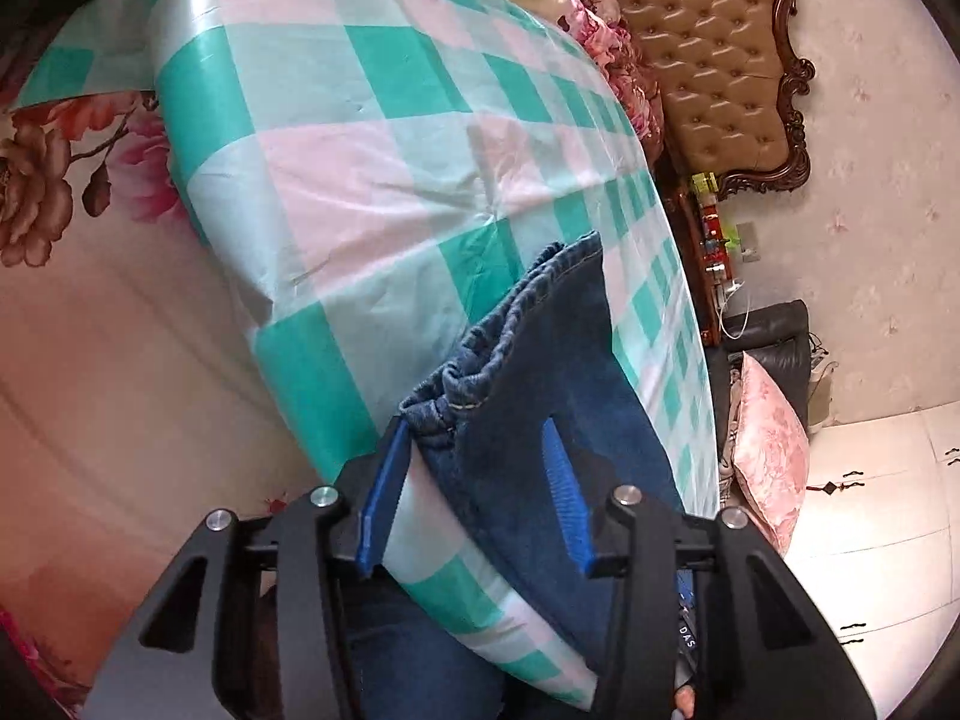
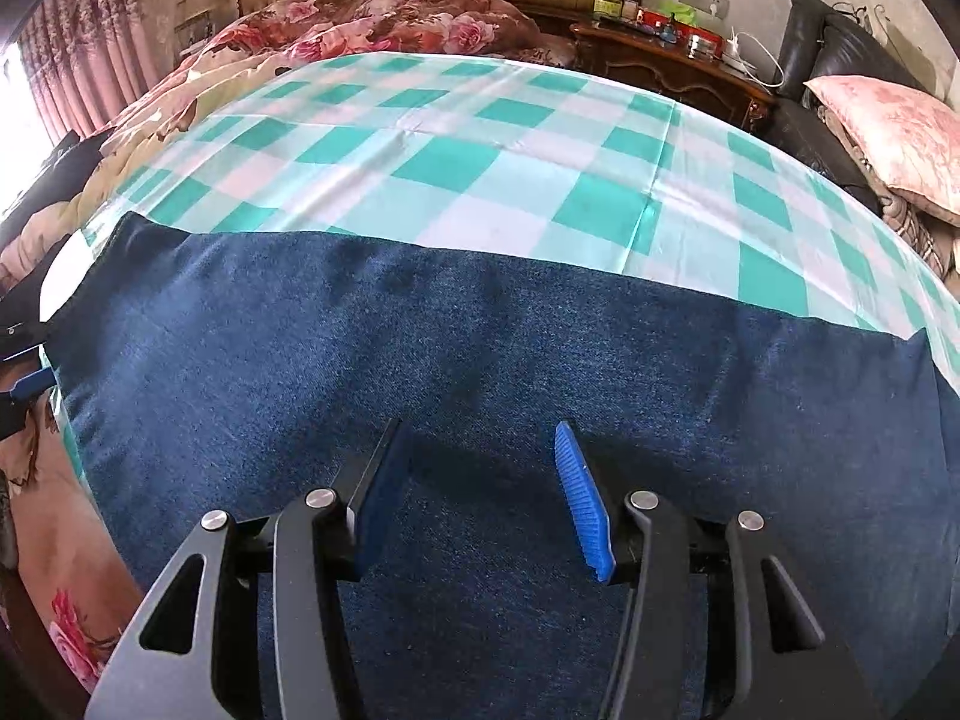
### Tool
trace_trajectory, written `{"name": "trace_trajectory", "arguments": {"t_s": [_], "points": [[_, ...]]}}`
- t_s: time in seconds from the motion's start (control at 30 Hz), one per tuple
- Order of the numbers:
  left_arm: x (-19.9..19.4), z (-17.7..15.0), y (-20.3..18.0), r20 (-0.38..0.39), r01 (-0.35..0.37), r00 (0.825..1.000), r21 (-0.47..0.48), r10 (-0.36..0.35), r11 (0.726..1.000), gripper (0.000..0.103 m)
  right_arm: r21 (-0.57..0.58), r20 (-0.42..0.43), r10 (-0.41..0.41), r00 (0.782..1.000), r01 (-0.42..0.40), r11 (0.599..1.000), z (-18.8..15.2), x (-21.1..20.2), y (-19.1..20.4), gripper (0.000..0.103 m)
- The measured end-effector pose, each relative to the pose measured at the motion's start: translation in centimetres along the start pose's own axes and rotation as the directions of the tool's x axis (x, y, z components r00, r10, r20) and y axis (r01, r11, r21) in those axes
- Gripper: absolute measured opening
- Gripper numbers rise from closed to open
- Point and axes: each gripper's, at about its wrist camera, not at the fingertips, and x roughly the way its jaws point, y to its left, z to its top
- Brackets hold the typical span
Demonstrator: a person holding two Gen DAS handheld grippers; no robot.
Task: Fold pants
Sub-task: 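Grasp the jeans leg hems with the left tool, then grasp the hem edge with the right tool while the left tool holds the hems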
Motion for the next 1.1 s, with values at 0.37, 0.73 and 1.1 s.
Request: {"name": "trace_trajectory", "arguments": {"t_s": [0.37,0.73,1.1], "points": [[-0.1,0.0,0.2,0.017,0.023,1.0,0.067,-0.024,0.998,0.015,0.01,-0.016,0.003,1.0,-0.003,1.0,0.2,0.2,-0.2,0.052],[-2.9,-1.8,-6.4,0.129,-0.079,0.991,0.316,0.039,0.946,0.014,0.1,-0.043,0.248,0.968,-0.243,0.965,4.9,-1.8,1.9,0.066],[-2.4,-12.4,-20.1,0.41,-0.456,0.887,0.716,0.21,0.529,0.014,0.402,-0.051,0.574,0.817,-0.509,0.761,8.4,-1.2,-1.8,0.071]]}}
